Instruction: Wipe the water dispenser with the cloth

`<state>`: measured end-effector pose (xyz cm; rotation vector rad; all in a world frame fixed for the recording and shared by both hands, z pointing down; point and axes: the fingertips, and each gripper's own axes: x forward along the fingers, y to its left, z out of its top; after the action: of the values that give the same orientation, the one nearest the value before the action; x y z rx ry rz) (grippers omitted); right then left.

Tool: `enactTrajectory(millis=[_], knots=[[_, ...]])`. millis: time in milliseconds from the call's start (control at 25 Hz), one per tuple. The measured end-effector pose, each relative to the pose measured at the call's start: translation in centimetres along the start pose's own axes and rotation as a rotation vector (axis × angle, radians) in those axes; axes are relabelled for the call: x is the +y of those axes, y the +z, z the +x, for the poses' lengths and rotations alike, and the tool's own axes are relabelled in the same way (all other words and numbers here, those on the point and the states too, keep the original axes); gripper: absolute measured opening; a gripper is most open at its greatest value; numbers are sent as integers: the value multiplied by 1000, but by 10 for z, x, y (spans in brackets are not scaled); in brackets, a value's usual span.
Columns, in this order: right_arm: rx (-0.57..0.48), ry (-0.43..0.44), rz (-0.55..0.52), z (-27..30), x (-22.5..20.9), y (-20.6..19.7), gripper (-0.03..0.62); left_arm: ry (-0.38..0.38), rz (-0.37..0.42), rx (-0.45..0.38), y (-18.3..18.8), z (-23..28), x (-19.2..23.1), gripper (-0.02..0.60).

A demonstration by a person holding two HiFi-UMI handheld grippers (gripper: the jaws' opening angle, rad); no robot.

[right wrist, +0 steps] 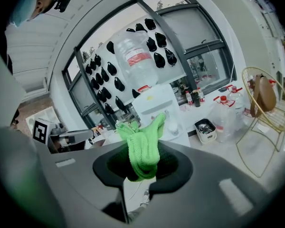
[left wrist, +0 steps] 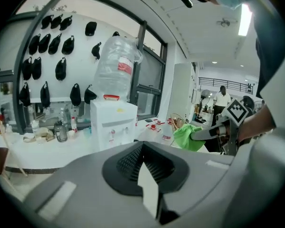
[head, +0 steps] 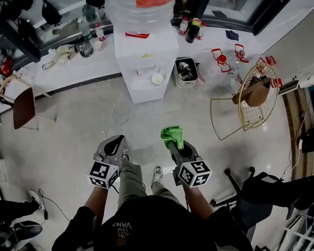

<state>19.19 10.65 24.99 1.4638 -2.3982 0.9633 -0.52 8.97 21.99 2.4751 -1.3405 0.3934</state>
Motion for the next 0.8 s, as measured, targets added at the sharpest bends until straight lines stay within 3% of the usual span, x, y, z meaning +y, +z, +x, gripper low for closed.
enactTrajectory(millis=[200, 480, 800], knots=[[21, -47, 32, 51, -12, -3, 97, -74, 7, 48, -9, 69, 36, 2], [32, -90, 33, 141, -39, -15, 97, -139, 17, 24, -31, 159, 92, 2], [83, -31, -40, 231, -74, -67, 97, -49, -62, -12, -111, 215, 142, 2]])
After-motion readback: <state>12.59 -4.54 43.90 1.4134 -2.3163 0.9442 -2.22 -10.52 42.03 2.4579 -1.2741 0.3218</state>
